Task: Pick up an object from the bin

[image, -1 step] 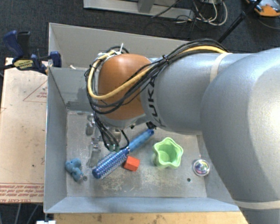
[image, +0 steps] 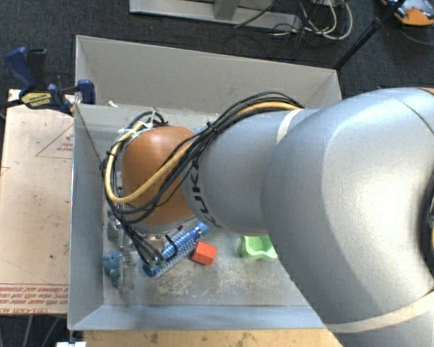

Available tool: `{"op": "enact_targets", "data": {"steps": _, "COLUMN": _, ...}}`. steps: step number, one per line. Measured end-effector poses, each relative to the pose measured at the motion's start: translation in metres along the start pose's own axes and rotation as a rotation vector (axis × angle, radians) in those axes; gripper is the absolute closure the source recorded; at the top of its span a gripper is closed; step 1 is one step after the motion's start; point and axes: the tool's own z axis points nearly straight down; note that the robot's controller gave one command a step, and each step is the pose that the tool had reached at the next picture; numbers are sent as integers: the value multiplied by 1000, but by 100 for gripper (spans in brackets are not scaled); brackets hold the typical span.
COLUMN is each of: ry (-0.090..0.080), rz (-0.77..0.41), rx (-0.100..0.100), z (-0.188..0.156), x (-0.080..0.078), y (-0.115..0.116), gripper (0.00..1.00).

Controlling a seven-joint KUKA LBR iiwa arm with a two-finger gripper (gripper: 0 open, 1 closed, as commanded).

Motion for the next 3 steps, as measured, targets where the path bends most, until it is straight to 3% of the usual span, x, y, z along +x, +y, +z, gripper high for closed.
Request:
{"op": "enact_targets", "data": {"steps": 1, "ry": -3, "rz": 3, "rx": -1, "z": -3, "x": -2, "y": -1, "gripper": 100}}
{"op": "enact_targets", "data": {"steps": 2, "ry": -12, "rz": -2, "rx": 0, "z": -85, "x": 14, "y": -26, "gripper": 100}}
{"op": "enact_targets", "data": {"steps": 3, "ry": -13, "rz": 8, "rx": -2, "z": -170, "x": 27, "y": -37, "gripper": 100}}
